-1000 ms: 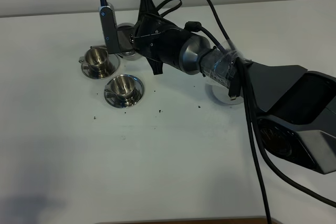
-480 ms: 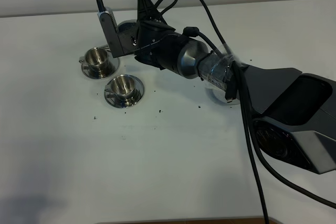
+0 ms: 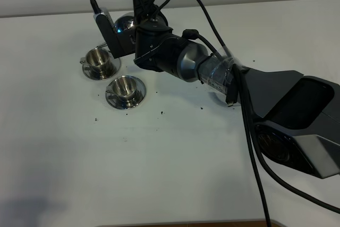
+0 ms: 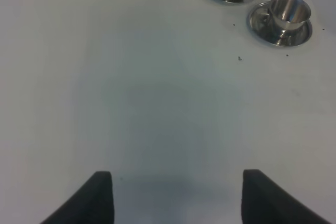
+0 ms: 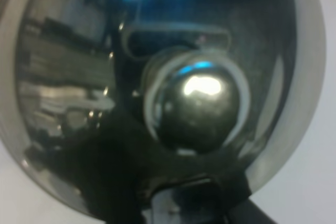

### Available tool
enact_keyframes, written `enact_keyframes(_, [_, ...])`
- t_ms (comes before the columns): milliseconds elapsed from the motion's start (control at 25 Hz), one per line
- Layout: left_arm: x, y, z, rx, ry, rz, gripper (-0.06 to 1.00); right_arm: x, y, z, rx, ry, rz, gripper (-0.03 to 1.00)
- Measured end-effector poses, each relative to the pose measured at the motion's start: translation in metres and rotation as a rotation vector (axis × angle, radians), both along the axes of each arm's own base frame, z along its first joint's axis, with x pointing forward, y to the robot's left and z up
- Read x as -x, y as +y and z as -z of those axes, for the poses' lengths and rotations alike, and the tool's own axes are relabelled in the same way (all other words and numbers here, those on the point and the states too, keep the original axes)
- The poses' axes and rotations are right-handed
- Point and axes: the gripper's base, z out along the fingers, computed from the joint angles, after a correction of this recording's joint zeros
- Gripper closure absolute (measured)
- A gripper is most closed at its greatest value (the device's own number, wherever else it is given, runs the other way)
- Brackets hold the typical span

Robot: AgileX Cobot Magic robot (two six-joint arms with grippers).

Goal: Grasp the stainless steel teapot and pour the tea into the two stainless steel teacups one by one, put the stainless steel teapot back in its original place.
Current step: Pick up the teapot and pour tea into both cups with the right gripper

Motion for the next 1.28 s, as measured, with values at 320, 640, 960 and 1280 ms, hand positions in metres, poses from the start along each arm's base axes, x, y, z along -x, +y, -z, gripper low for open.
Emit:
enact_keyframes(320, [0.000,0.000,0.000,0.001,0.000,-0.001,0.36,0.002,0.003,-0.001,0.012,-0.023,-0.019,0.78])
enact_keyframes(640, [0.000,0.000,0.000,0.001,0.000,-0.001,0.36,0.003,0.007,0.015,0.053,-0.065,-0.028,0.78])
enact_keyframes(960, [0.000,0.000,0.000,0.001,0.000,-0.001,0.36,0.005,0.011,0.016,0.058,-0.105,-0.046,0.78])
enact_keyframes(1280, [0.000,0.000,0.000,0.001,0.000,-0.001,0.36,0.004,0.012,0.012,0.095,-0.166,-0.074,0.78])
